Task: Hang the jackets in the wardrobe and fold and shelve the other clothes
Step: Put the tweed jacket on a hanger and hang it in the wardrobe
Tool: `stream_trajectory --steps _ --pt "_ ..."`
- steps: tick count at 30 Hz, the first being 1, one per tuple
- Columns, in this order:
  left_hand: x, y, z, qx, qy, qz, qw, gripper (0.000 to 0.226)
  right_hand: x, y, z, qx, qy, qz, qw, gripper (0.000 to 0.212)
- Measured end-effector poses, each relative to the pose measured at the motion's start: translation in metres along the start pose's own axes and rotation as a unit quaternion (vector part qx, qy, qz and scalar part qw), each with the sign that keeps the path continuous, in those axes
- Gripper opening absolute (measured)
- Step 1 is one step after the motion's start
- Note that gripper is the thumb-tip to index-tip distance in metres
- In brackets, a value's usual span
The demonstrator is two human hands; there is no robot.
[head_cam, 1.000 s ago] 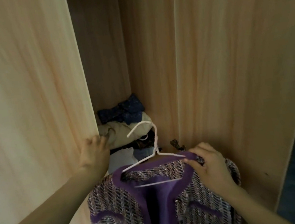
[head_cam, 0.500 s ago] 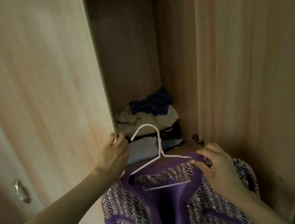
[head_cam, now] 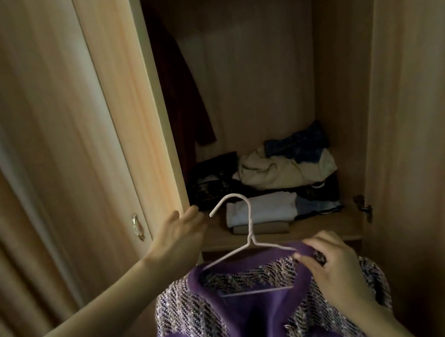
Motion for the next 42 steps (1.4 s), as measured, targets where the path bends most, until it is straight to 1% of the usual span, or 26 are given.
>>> stream_trajectory --steps 4,8,11,12,16,19,23,26,30,33,34,35,36,38,40,42 --pt "0.003 -0.032 0.046 -0.026 -0.010 0.003 1.000 0.027 0.026 -0.026 -0.008 -0.006 -0.016 -0.033 0.999 0.020" --pt "0.000 -0.063 0.088 -0.041 0.009 0.005 0.999 0.033 0.048 -0.062 -0.015 -0.025 -0.022 -0.053 0.998 0.020" --pt "0.002 -0.086 0.117 -0.063 0.013 0.027 0.998 0.016 0.059 -0.086 -0.018 -0.040 -0.015 -0.057 0.997 0.017" --pt "0.004 -0.094 0.126 -0.076 0.010 0.032 0.997 0.014 0.061 -0.093 -0.019 -0.044 -0.014 -0.057 0.997 0.016" --pt "0.017 -0.128 0.159 -0.130 -0.002 0.049 0.990 0.022 0.071 -0.119 -0.025 -0.063 -0.015 -0.050 0.997 0.016" --pt "0.026 -0.150 0.175 -0.166 0.005 0.055 0.985 0.025 0.075 -0.133 -0.029 -0.066 -0.010 -0.051 0.996 0.017" --pt "0.042 -0.180 0.201 -0.230 -0.009 0.064 0.971 0.028 0.084 -0.148 -0.032 -0.069 -0.016 -0.043 0.997 0.018" --pt "0.051 -0.198 0.220 -0.255 0.000 0.069 0.964 0.030 0.089 -0.156 -0.031 -0.068 -0.026 -0.036 0.997 0.018" --pt "0.060 -0.185 0.219 -0.240 0.012 0.071 0.968 0.032 0.090 -0.164 -0.030 -0.063 -0.029 -0.030 0.997 0.016" --pt "0.048 -0.173 0.208 -0.266 0.031 0.109 0.957 0.018 0.081 -0.165 -0.033 -0.055 -0.021 0.000 0.998 0.015" --pt "0.039 -0.170 0.205 -0.284 0.052 0.121 0.950 0.011 0.077 -0.164 -0.034 -0.054 -0.016 0.012 0.998 0.014" --pt "0.028 -0.167 0.202 -0.301 0.076 0.139 0.940 0.010 0.072 -0.163 -0.034 -0.053 -0.008 0.024 0.998 0.015" --pt "0.017 -0.160 0.198 -0.310 0.101 0.171 0.930 0.015 0.068 -0.162 -0.034 -0.048 -0.003 0.034 0.998 0.016" --pt "-0.007 -0.133 0.186 -0.296 0.137 0.287 0.901 0.019 0.061 -0.156 -0.034 -0.031 0.010 0.050 0.998 0.018" --pt "-0.023 -0.090 0.167 -0.253 0.126 0.395 0.874 0.019 0.052 -0.149 -0.033 -0.006 0.020 0.071 0.997 0.020" --pt "-0.033 -0.047 0.147 -0.206 0.098 0.473 0.851 0.018 0.042 -0.143 -0.032 0.017 0.028 0.088 0.996 0.021"
Point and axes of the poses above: each hand's wrist, its own z-axis away from the middle knuckle, its own x-axis out of the palm, y = z × x, the point moved 8 cm from there along -z, towards the middle knuckle, and after that the axes turned 6 degrees about -x, right-handed, at the moved point
